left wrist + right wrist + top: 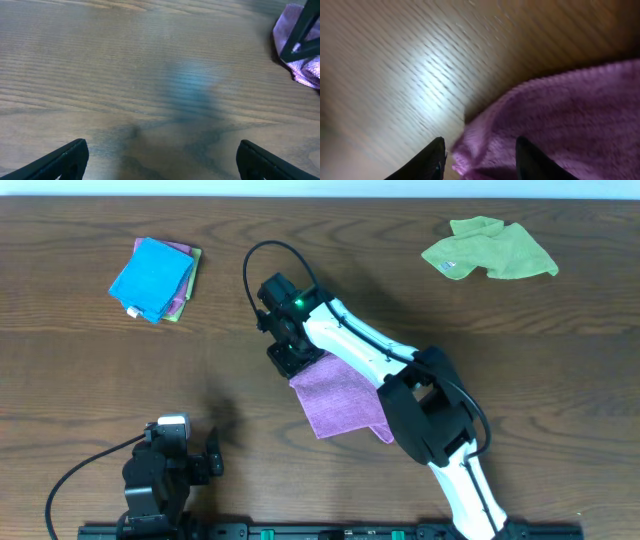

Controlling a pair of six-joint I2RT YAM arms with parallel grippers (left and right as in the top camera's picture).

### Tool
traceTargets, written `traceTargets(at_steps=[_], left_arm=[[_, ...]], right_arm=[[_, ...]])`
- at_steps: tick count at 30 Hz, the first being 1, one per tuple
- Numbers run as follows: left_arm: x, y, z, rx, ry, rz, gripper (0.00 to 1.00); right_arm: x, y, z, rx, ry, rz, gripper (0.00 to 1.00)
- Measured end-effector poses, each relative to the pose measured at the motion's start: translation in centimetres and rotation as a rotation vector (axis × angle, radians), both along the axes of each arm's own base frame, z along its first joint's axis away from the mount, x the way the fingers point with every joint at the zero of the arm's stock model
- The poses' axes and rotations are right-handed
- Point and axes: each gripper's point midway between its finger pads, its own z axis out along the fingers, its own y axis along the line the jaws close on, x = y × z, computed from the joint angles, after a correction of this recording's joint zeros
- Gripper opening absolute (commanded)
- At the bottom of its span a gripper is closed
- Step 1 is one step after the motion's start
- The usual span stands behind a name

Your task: Fold the cloth

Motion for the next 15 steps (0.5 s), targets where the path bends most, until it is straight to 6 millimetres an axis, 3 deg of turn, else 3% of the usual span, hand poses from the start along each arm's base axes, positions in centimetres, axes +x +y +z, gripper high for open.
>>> traceTargets(at_steps=[9,15], left_arm=[[0.01,-0.01,0.01,0.0,0.0,0.0,0.95],[0.0,-0.01,0.0,0.0,0.0,-0.001,0.95]], right_arm=[[-0.43,0.98,0.31,0.056,0.03,0.006,0.43],[-0.17,0.71,0.2,0.038,0.015,0.0,0.36]])
